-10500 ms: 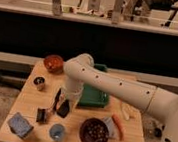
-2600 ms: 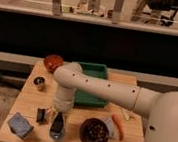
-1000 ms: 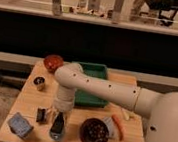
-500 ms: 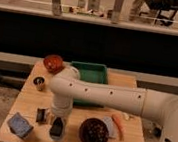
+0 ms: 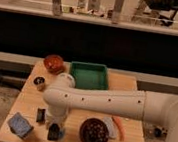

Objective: Place eraser in plastic cup

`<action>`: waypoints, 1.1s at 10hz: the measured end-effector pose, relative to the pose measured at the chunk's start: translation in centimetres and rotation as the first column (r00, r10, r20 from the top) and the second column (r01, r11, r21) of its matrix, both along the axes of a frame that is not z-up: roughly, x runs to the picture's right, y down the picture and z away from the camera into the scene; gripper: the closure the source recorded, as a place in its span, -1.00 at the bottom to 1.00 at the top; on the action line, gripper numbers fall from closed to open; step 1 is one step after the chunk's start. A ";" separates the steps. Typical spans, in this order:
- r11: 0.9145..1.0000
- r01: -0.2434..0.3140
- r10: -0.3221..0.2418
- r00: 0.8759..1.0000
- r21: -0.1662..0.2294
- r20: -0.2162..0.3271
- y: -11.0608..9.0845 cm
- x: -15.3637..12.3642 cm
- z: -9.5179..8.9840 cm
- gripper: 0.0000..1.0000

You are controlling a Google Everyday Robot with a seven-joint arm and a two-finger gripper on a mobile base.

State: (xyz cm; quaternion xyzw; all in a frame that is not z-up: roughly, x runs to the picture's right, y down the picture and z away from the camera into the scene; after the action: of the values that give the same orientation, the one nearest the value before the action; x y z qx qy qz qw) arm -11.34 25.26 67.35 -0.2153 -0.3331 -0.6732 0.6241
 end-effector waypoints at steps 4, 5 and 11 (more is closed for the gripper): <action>0.998 0.032 -0.033 0.999 0.049 0.025 0.8 -0.1 0.4 -0.38; 0.998 0.037 -0.039 0.999 0.054 0.026 1.0 -0.3 0.6 -0.52; 0.999 0.036 -0.035 0.998 0.011 -0.058 0.8 -0.6 1.5 -0.54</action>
State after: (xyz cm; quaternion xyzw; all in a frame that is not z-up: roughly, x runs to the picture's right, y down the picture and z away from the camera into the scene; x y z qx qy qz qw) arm -11.95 26.10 68.84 -0.2371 -0.3071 -0.6796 0.6227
